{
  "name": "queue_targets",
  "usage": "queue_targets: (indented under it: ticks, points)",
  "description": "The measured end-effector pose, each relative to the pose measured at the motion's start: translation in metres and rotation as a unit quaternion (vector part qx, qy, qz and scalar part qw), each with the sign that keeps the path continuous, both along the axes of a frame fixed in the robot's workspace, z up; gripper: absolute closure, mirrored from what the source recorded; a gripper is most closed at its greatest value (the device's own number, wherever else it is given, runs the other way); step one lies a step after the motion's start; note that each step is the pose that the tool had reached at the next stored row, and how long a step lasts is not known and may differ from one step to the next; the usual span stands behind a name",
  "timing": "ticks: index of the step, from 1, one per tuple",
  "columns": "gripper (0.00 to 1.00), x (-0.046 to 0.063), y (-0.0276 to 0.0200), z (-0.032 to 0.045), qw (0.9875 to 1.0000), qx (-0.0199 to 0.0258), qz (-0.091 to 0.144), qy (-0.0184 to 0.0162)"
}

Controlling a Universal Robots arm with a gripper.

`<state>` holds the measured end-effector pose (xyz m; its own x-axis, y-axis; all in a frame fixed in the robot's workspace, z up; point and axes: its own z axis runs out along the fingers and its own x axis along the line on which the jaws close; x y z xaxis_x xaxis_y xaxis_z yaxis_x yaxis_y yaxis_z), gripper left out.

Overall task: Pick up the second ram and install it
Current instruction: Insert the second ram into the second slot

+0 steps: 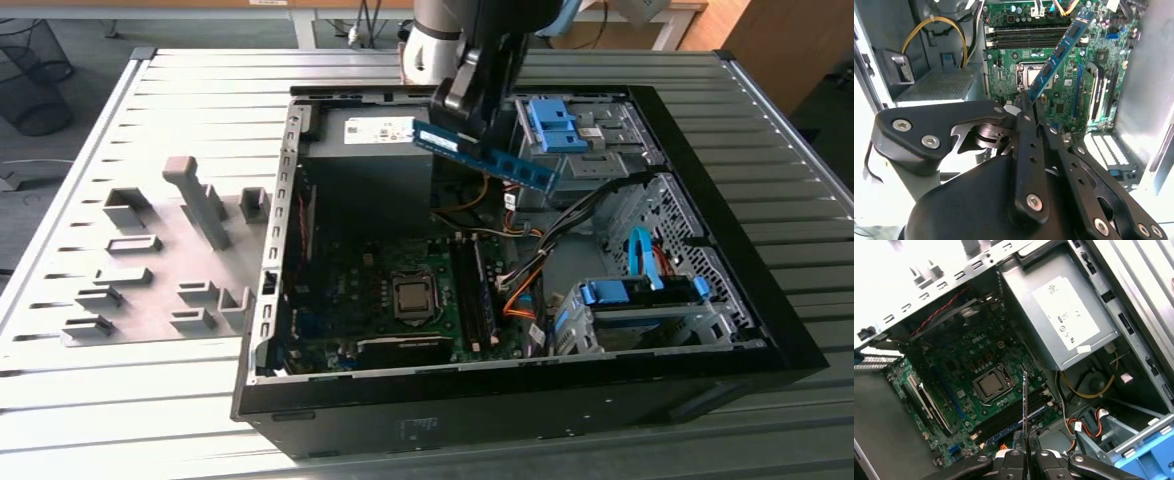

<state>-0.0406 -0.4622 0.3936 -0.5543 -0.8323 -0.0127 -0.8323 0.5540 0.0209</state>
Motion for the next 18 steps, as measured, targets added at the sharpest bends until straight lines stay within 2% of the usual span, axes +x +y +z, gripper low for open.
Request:
queue_targets:
  ticks: [4, 7, 9, 13, 18]
  points:
    - [0.86, 0.0000, 0.0000, -0.0007, 0.9993, -0.0001, -0.037, 0.0000]
    - [0.86, 0.0000, 0.0000, -0.0012, 0.9980, 0.0000, -0.063, 0.0000]
    - [0.86, 0.0000, 0.0000, -0.0016, 0.9966, 0.0000, -0.082, 0.0000]
    - [0.86, 0.0000, 0.0000, -0.0023, 0.9930, 0.0000, -0.118, 0.0000]
    - [0.86, 0.0000, 0.0000, -0.0033, 0.9866, 0.0000, -0.163, 0.0000]
